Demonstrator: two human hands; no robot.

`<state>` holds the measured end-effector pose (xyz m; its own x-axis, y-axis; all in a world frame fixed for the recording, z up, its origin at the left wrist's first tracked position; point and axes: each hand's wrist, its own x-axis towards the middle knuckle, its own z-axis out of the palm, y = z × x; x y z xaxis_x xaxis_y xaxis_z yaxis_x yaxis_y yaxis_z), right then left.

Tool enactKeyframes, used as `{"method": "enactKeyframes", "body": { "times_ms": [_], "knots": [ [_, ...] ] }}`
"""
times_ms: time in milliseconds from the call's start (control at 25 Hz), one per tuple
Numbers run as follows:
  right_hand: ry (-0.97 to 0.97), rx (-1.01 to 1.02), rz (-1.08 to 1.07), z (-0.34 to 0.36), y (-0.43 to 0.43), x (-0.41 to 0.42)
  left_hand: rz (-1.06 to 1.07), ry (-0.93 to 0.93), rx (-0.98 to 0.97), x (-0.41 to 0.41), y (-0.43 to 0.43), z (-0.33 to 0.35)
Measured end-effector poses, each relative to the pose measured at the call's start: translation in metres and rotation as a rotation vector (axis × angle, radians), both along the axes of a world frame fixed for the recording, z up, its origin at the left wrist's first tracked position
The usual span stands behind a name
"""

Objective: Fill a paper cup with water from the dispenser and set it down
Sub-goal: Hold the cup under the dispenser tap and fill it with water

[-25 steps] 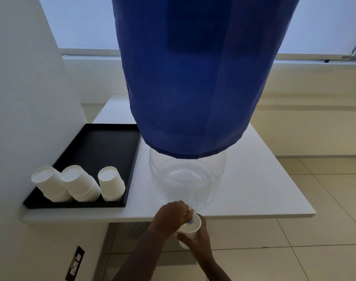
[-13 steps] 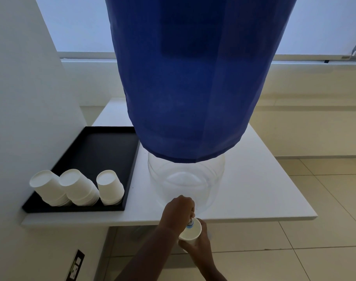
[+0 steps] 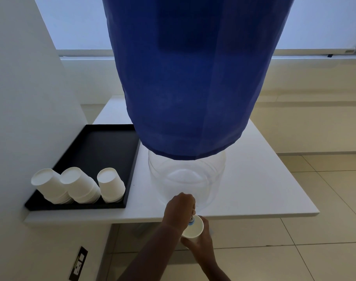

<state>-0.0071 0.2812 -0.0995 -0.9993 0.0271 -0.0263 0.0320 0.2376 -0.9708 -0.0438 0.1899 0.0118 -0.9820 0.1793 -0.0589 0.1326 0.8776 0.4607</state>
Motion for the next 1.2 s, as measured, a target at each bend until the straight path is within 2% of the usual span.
{"method": "enactKeyframes", "body": {
  "times_ms": [1200],
  "knots": [
    [0.034, -0.031, -0.003, -0.0043, 0.0007, 0.0037, 0.059, 0.033, 0.002, 0.0046, 0.002, 0.0007]
  ]
}}
